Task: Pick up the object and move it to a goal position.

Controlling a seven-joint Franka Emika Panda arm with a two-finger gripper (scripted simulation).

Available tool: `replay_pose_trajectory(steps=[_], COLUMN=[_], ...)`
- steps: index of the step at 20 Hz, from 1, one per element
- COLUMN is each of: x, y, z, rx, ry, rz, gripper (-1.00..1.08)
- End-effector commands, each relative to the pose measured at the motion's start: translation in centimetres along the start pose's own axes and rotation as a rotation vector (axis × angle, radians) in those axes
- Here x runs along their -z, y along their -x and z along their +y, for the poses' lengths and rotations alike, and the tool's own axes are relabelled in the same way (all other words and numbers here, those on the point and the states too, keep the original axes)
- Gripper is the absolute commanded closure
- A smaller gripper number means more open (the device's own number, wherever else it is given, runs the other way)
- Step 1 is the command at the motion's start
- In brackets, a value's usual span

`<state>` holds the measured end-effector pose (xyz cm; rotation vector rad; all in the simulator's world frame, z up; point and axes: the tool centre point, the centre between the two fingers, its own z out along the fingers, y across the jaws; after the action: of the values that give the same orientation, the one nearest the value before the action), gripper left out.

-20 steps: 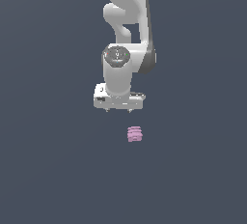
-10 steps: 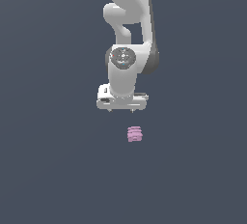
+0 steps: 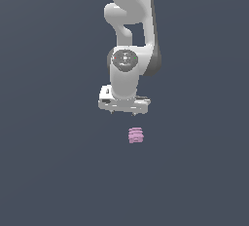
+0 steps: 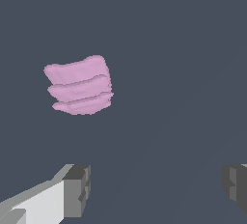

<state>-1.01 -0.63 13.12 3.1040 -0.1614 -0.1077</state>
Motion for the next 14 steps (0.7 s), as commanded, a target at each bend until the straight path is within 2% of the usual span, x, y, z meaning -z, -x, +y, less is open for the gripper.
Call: replay_pose_trajectory(steps=[1,14], x=[-0.1,-1.0], y=[-0.2,-1.6], z=[-0.2,-1.7], rx=[-0.044,-0.375], ry=[-0.002,-0.018], rz=[0.001,0.011], gripper=[-0.92,-0.92])
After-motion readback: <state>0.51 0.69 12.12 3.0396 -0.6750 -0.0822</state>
